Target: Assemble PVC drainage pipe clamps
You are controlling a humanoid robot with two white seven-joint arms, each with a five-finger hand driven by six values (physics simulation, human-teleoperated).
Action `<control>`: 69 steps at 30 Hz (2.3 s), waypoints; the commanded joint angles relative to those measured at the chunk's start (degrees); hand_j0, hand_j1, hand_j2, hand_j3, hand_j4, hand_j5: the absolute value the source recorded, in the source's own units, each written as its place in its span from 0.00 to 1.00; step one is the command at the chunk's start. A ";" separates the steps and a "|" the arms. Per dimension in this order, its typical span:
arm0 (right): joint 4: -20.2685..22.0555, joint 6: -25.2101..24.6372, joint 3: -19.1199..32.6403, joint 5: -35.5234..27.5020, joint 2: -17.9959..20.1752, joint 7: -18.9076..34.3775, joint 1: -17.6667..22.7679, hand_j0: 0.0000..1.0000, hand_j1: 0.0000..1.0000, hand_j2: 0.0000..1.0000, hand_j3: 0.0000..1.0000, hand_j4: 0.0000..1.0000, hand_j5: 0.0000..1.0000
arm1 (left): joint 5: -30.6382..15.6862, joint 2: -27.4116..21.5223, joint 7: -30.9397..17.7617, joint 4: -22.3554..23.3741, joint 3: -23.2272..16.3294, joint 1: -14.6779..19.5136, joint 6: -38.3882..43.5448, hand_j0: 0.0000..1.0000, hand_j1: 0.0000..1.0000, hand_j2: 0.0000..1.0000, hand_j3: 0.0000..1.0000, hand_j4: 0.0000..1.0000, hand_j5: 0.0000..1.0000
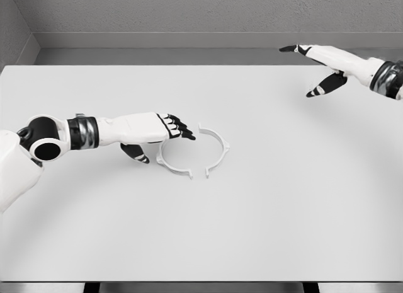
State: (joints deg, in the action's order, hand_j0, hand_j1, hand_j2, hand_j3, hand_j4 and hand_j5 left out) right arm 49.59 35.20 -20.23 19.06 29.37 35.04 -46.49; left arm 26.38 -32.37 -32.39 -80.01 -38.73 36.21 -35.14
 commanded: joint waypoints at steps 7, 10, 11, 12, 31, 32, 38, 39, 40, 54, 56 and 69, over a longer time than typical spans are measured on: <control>2.44 -0.20 -2.53 -0.51 4.30 -0.04 1.14 1.00 1.00 1.00 1.00 1.00 1.00 | -0.18 0.72 -0.21 0.82 0.05 0.00 0.14 1.00 1.00 1.00 1.00 1.00 1.00; 2.88 -0.20 -2.53 -0.51 4.21 -0.04 2.64 1.00 1.00 1.00 1.00 1.00 1.00 | 0.69 1.87 -0.21 2.40 0.05 0.09 0.14 1.00 1.00 1.00 1.00 1.00 1.00; 3.06 -0.20 -2.53 -0.51 4.21 -0.04 2.90 1.00 1.00 1.00 1.00 1.00 1.00 | 1.05 2.04 -0.21 2.84 0.14 0.09 0.14 1.00 1.00 1.00 1.00 1.00 1.00; 3.06 -0.20 -2.53 -0.51 4.30 -0.04 2.90 1.00 1.00 1.00 1.00 1.00 1.00 | 1.05 2.13 -0.21 2.84 0.14 0.09 0.14 1.00 1.00 1.00 1.00 1.00 1.00; 4.81 -0.20 -2.53 -0.51 5.61 -0.04 3.60 1.00 1.00 1.00 1.00 1.00 1.00 | 1.84 4.68 -1.09 4.42 0.14 0.70 0.14 1.00 1.00 1.00 1.00 1.00 1.00; 5.34 -0.20 -2.53 -0.51 5.70 -0.04 3.60 1.00 1.00 1.00 1.00 1.00 1.00 | 1.84 4.94 -1.09 4.42 0.23 0.88 0.14 1.00 1.00 1.00 1.00 1.00 1.00; 5.87 -0.20 -2.53 -0.43 5.70 -0.04 4.57 1.00 1.00 1.00 1.00 1.00 1.00 | 1.84 5.47 -1.09 4.51 0.14 1.05 0.14 1.00 1.00 1.00 1.00 1.00 1.00; 6.13 -0.20 -2.53 -0.51 5.79 -0.04 4.92 1.00 1.00 1.00 1.00 1.00 1.00 | 1.93 5.73 -1.09 4.60 0.14 1.05 0.14 1.00 1.00 1.00 1.00 1.00 1.00; 6.13 -0.20 -2.53 -0.43 5.96 -0.04 4.92 1.00 1.00 1.00 1.00 1.00 1.00 | 1.93 5.82 -1.09 4.69 0.14 1.14 0.14 1.00 1.00 1.00 1.00 1.00 1.00; 8.94 -0.20 -2.18 -0.60 5.09 -0.04 4.92 1.00 1.00 1.00 1.00 1.00 1.00 | 2.28 6.44 -1.09 5.74 0.14 2.02 0.14 1.00 1.00 1.00 1.00 1.00 1.00; 9.12 -0.20 -2.27 -0.60 5.00 -0.04 4.92 1.00 1.00 1.00 1.00 1.00 1.00 | 2.28 7.05 -1.09 5.74 0.14 2.11 0.14 1.00 1.00 1.00 1.00 1.00 1.00; 10.00 -0.20 -2.45 -0.60 5.17 -0.04 4.92 1.00 1.00 1.00 1.00 1.00 1.00 | 0.61 4.68 -0.65 4.86 0.85 3.52 0.14 1.00 1.00 1.00 1.00 1.00 1.00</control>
State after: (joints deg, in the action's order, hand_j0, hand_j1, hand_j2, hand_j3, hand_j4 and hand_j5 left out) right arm 59.58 35.17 -22.70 18.87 34.47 35.03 -41.57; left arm 28.10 -26.63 -33.25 -74.93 -38.15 39.81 -35.14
